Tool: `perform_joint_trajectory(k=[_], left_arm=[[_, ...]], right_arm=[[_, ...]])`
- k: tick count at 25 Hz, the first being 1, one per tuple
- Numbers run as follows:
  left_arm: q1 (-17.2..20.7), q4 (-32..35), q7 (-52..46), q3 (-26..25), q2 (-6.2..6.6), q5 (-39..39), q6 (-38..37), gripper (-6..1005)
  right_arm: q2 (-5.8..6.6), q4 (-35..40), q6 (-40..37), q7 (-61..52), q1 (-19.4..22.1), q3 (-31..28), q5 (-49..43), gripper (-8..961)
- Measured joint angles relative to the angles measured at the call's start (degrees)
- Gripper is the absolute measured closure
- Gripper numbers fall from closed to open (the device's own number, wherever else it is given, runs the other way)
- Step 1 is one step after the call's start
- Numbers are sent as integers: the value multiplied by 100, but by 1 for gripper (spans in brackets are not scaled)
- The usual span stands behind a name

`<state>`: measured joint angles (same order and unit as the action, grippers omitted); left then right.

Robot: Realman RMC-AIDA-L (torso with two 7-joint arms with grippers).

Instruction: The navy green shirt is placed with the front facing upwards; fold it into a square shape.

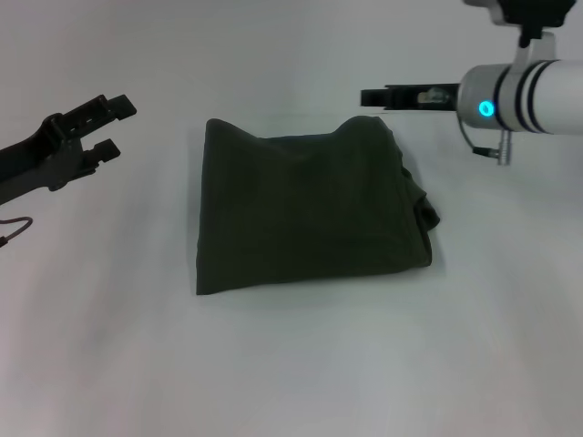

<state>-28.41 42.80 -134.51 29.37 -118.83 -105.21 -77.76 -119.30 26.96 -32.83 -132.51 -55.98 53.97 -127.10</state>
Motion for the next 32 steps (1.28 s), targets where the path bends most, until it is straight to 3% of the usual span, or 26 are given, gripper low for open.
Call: perform_joint_trajectory(k=[10,16,24,28,30,32], left_arm=[[9,0,-22,-53,1,0,24,66],[47,0,-150,-37,11,-72,-125,66],[142,9,-620,-5,37,-613,-1064,65],[115,1,-992,109,-4,-907,-1113,65],[108,-24,-1200,234,-56,-994,-982,65],[96,-132,-1381,329,-92,-1046,-755,65]], right_arm=[[344,188,-573,-439,376,-124,30,271],[651,421,-2613,-517,803,-1140,398,268],[1139,434,-4840,-145,2234,-2042,1654,231],[1198,407,-5444,334,2775,-2404,1975,202],[1153,372,-5538,558,2966,-2579,2092,188],[1108,340,-5565,670,3069,-2640,2114,102]])
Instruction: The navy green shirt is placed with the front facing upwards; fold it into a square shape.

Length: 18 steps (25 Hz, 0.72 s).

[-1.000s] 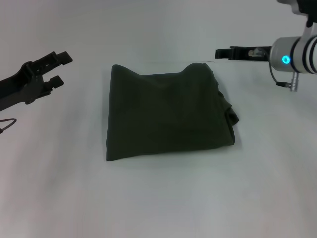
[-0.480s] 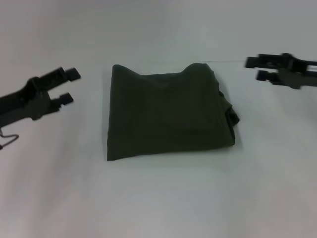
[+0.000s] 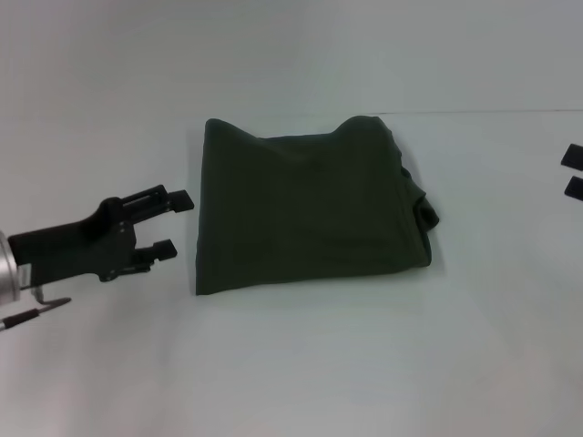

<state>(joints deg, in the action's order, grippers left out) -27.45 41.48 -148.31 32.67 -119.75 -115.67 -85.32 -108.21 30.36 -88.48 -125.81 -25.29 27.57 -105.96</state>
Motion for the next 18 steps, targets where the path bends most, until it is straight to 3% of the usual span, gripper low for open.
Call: perform_joint_trajectory(k=[6,18], left_arm=[[-61,-593,-253,41,-25,-21,624,65],[-84,-888,-594,146,-136,-26,1146,65]], right_arm=[[-67,-58,-66,113,2,49,-19,99],[-55,-61,15,166,-49,2,0,99]])
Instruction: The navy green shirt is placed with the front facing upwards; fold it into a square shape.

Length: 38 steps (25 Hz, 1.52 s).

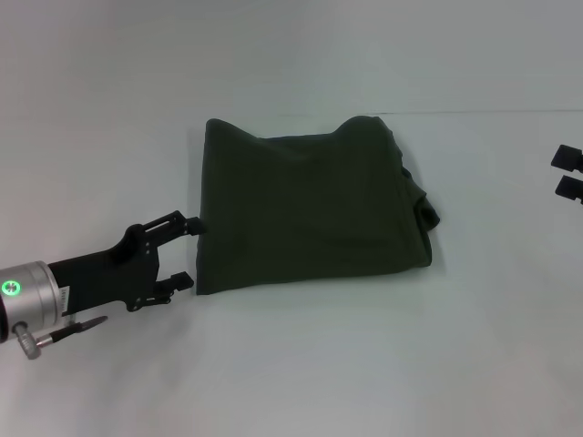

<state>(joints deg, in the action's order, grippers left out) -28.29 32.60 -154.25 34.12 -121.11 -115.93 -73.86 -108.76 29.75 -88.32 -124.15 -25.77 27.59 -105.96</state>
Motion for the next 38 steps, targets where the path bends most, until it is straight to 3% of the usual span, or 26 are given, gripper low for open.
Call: perform_joint_trajectory(k=[13,38], left_arm=[[-104,11,849,312,-18,-1,404,66],[-193,-26,895,649,-67,1,851,66]], right_arm=[[6,-5,107,83,-73,-8,-6,99],[-33,-22,99,145,-32,-8,6,99]])
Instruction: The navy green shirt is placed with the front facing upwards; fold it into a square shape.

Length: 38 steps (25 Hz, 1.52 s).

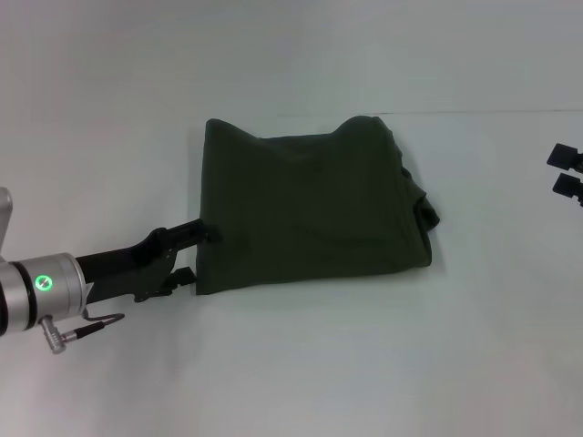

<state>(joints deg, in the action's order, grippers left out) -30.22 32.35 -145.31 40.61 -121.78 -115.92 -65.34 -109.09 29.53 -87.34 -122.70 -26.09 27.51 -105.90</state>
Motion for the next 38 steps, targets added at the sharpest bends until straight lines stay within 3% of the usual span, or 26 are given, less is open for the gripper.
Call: perform_joint_trajectory(k=[16,38], left_arm=[[-176,-142,203,-79,-37,134,-311,65],[41,-148,-477,-121,-14,-82,-366,71]], right_arm=[[2,-1,-26,0,23,0,9,99],[2,-1,-10,0,43,-27,8,99]])
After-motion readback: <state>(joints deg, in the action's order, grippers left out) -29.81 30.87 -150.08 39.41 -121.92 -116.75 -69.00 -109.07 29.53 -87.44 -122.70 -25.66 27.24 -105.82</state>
